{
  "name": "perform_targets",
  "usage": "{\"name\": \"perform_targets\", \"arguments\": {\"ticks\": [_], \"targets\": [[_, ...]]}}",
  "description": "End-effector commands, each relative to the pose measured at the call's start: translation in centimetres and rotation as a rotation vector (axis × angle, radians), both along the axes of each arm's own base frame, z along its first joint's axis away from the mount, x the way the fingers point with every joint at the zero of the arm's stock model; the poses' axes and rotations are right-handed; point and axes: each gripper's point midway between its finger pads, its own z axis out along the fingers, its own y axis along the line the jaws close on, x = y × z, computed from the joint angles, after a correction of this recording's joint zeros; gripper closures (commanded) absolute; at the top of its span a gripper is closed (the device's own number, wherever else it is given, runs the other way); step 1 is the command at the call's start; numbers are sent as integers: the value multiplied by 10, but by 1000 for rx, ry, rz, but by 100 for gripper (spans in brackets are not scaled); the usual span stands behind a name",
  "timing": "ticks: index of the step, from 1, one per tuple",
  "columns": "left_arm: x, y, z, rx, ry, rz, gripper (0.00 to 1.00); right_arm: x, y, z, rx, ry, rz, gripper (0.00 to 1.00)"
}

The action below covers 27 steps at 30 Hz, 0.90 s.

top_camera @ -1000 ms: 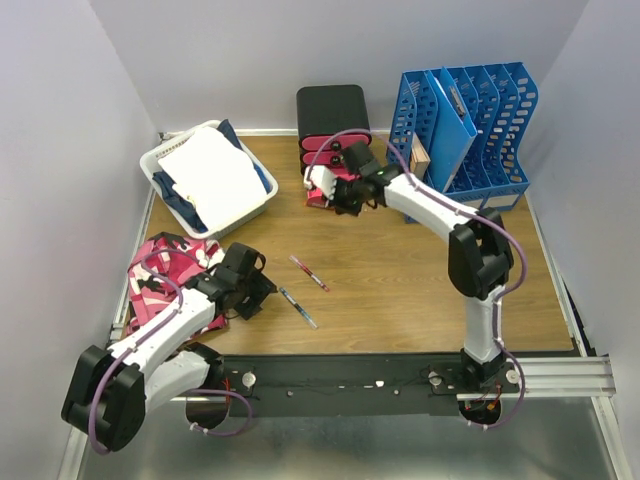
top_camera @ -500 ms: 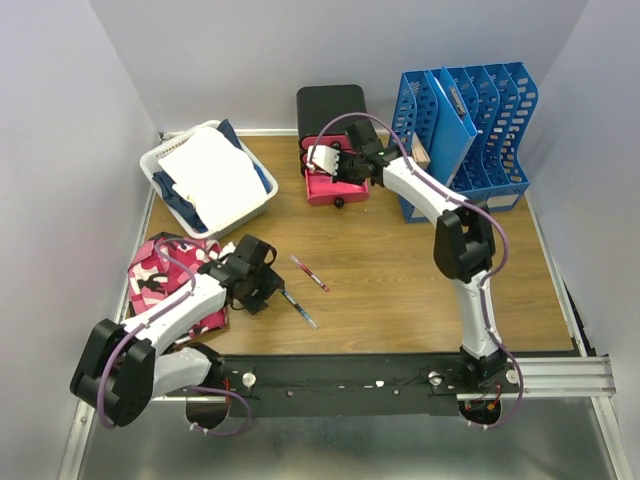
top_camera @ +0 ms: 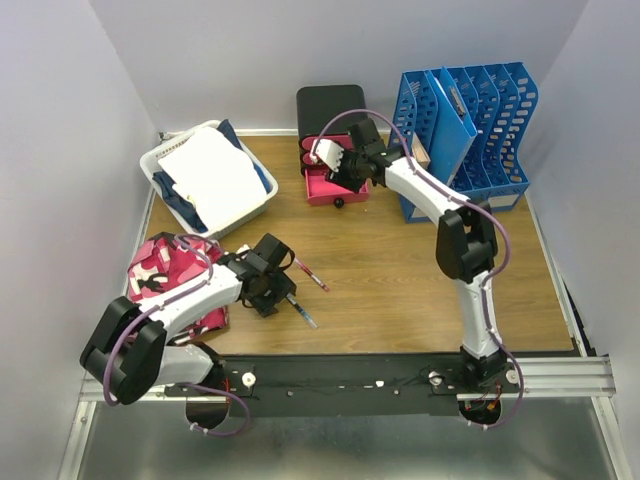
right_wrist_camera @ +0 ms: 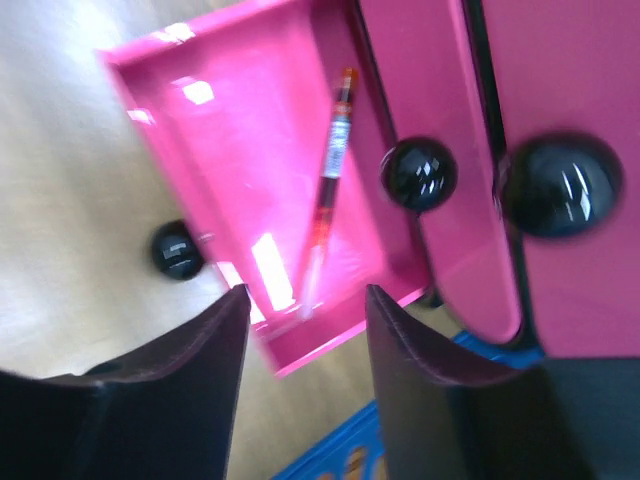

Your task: Organize the desk

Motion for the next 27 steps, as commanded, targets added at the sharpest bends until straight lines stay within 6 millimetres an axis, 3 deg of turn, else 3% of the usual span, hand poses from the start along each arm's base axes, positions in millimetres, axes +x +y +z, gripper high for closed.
{"name": "perform_targets", "arguments": {"ticks": [1, 2, 4, 8, 13, 16, 22, 27], "targets": [[-8, 1, -1, 50, 63, 57, 37, -43, 12, 54, 244, 122, -49, 37], [-11, 2, -2, 60, 78, 59, 39, -56, 15, 49, 270, 168, -36, 34], [-13, 0, -5, 72, 104, 65, 41, -71, 14, 62, 319, 198, -45, 29], [-9, -5, -9, 94, 117, 55, 55, -94, 8, 71, 362, 246, -68, 24], [7, -14, -12, 127, 126, 30, 56, -122, 2, 77, 408, 293, -81, 19], [12, -20, -17, 150, 153, 7, 56, -134, 1, 84, 439, 308, -81, 19], [9, -24, -25, 176, 196, -29, 59, -151, -6, 73, 442, 335, -82, 19], [9, -27, -29, 178, 210, -49, 75, -159, -6, 71, 452, 349, -75, 18]]}}
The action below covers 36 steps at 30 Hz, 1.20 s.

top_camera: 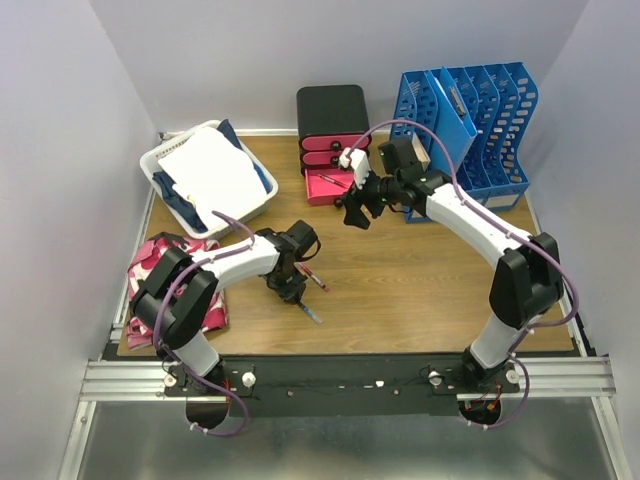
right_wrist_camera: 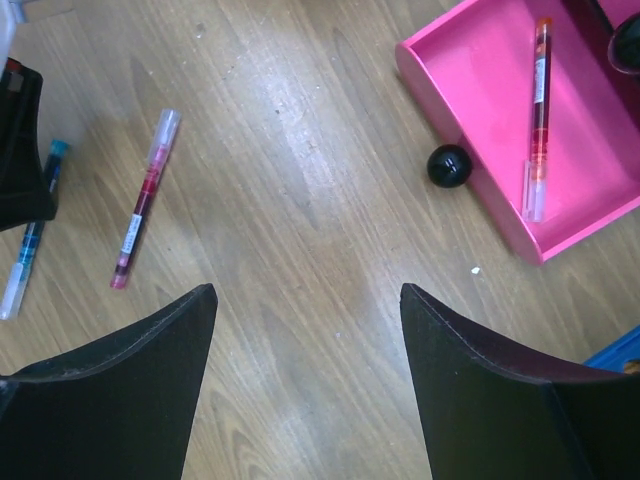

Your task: Organize the desk

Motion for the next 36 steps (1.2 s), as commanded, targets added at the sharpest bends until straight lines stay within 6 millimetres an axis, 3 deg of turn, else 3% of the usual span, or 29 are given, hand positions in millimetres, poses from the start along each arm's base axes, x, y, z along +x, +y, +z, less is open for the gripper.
{"name": "perform_targets", "arguments": {"ticks": [1, 6, 10, 15, 19, 24, 27, 28, 30, 31, 36], "targets": [[-2, 1, -9, 31, 26, -28, 78, -9, 4, 15, 60, -9, 17, 18], [9, -6, 1, -4, -37, -62, 90, -11, 3, 18, 64, -13, 18, 18], [33, -17, 25, -61, -151, -112, 100, -14, -1, 26, 60, -32, 18, 18], [69, -31, 53, -136, -251, -169, 100, -13, -11, 35, 50, -56, -3, 17], [113, -34, 81, -165, -319, -181, 100, -7, -21, 48, 63, -75, -29, 17], [160, -39, 99, -233, -354, -117, 100, 3, -38, 56, 77, -84, -80, 16], [198, -50, 113, -282, -384, -65, 100, 4, -44, 59, 89, -82, -99, 16], [219, -59, 122, -299, -410, -55, 100, 4, -45, 58, 89, -78, -102, 16], [234, -65, 125, -303, -408, -39, 100, 3, -48, 60, 94, -82, -111, 14], [251, -73, 130, -318, -424, -14, 100, 4, -50, 61, 97, -83, -115, 14], [286, -76, 127, -311, -436, 105, 100, 0, -54, 59, 108, -68, -120, 14]]}}
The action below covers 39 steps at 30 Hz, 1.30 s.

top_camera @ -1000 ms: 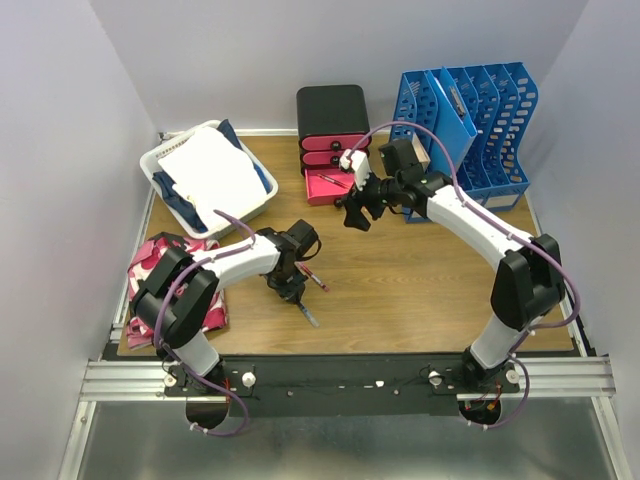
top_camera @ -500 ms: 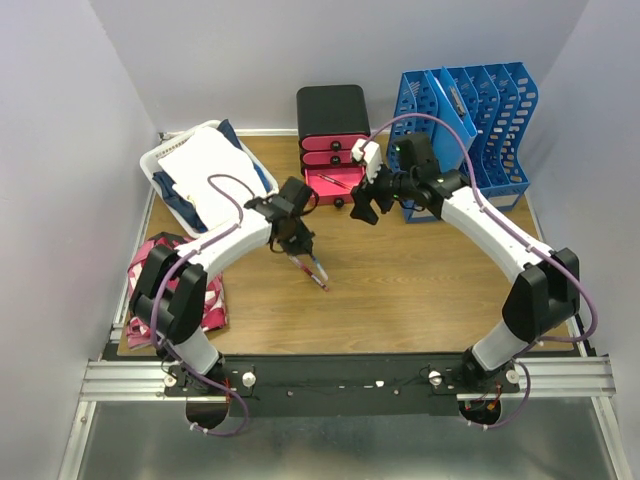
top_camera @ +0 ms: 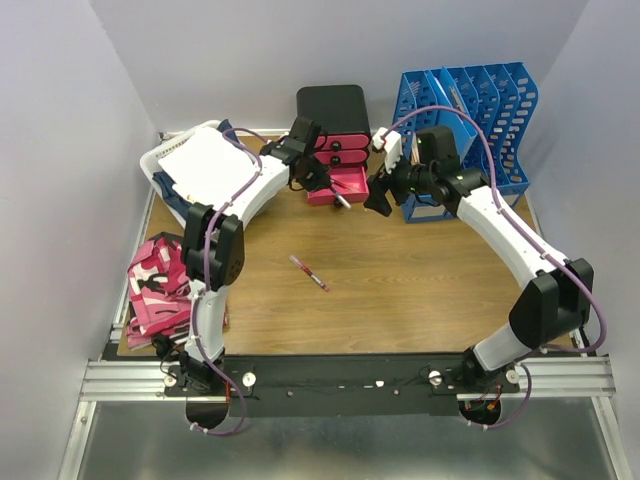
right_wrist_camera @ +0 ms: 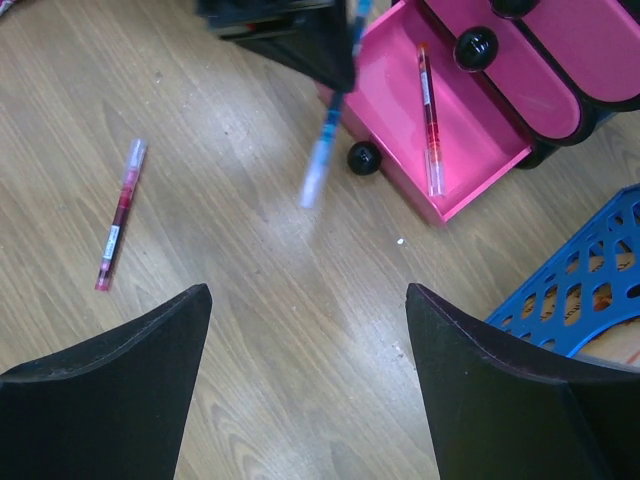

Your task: Organize the desk

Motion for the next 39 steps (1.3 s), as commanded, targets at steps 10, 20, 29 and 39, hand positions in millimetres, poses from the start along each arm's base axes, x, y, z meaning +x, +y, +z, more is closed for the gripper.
{"name": "perform_targets", "arguments": {"ticks": [10, 20, 29, 39], "targets": [[69, 2, -14, -199, 15, 354, 91, -12, -3, -3, 34, 36, 11, 13], [94, 3, -16, -272, -4, 354, 56, -13, 0, -18, 30, 69, 39, 13], [86, 8, 24, -347, -151, 243, 50, -21, 10, -40, 28, 136, 134, 13], [38, 12, 73, -390, -383, 9, 26, -32, 39, -64, 83, 270, 203, 13]]}}
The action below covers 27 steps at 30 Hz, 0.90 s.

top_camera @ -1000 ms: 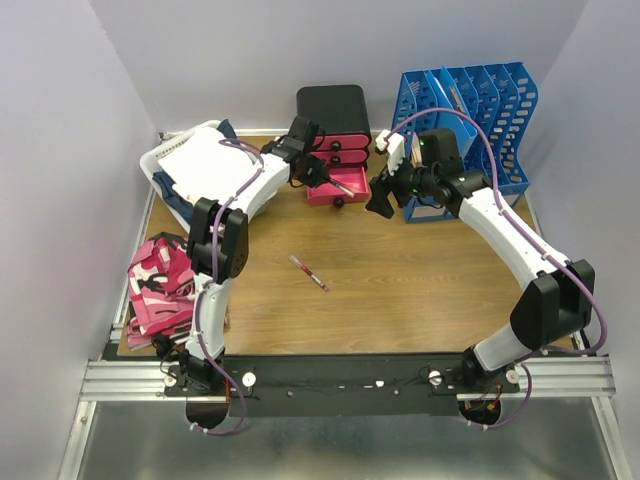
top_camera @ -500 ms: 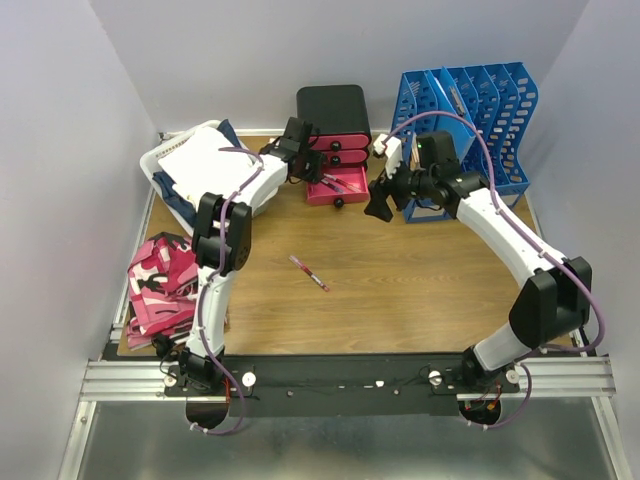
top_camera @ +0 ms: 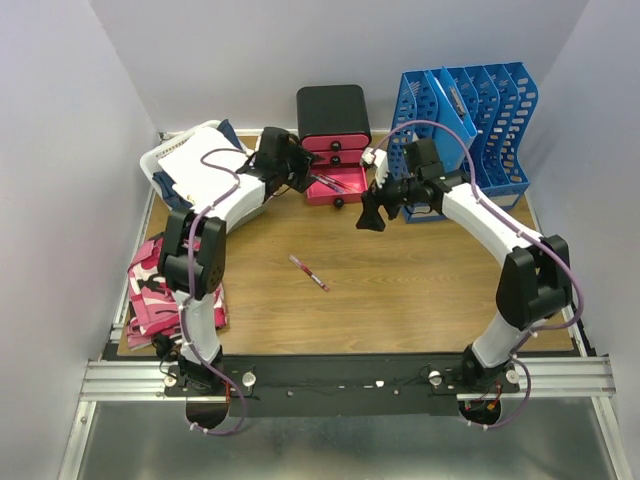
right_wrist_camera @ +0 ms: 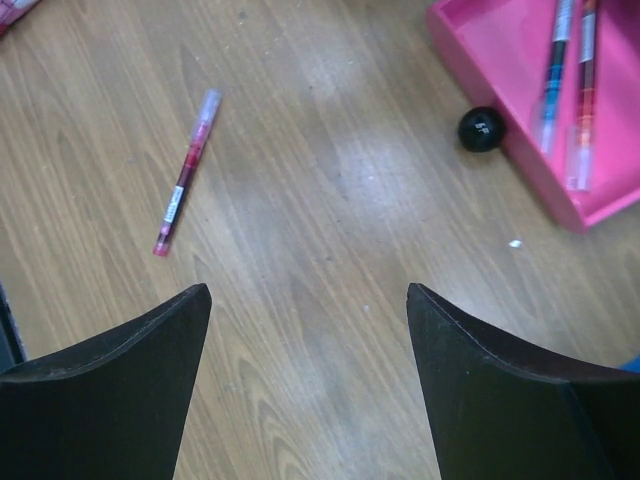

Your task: Organize the desk

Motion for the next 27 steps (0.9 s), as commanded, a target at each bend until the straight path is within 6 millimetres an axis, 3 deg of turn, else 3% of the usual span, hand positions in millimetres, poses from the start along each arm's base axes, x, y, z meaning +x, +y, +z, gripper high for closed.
{"name": "perform_targets", "arguments": {"ticks": [1, 2, 3, 4, 6, 7, 10, 12, 13, 14, 16, 17, 19, 24, 27], "targets": [[-22, -4, 66, -14, -268, -147, 19, -13, 25, -13, 33, 95, 60, 13], [-26, -2, 69, 13, -301, -169, 15, -18, 35, -17, 30, 109, 75, 13], [-31, -2, 72, 24, -320, -188, 3, -19, 39, -25, 14, 123, 72, 13], [-40, 2, 79, 37, -342, -200, 1, -21, 43, -29, 8, 133, 72, 13], [-49, 7, 83, 88, -382, -231, 1, -26, 59, -37, -1, 155, 58, 13], [-56, 10, 97, 102, -418, -242, 1, -25, 62, -50, -31, 168, 33, 13], [-71, 22, 95, 196, -440, -278, 1, -33, 79, -64, -68, 176, 6, 13], [-85, 37, 97, 307, -445, -289, 1, -40, 95, -74, -92, 171, -12, 12], [-94, 44, 109, 334, -471, -283, 1, -36, 96, -81, -128, 147, -56, 12], [-100, 55, 98, 389, -437, -269, 1, -39, 106, -90, -146, 136, -70, 12], [-112, 72, 110, 480, -472, -254, 1, -35, 109, -102, -193, 114, -149, 12], [-118, 84, 100, 531, -436, -228, 1, -38, 118, -105, -205, 94, -156, 13], [-127, 99, 101, 582, -435, -198, 1, -38, 121, -119, -248, 91, -181, 14], [-161, 139, 99, 689, -406, -89, 1, -45, 134, -138, -323, 52, -171, 25], [-178, 162, 94, 737, -382, -15, 1, -52, 137, -148, -375, 3, -154, 40]]}}
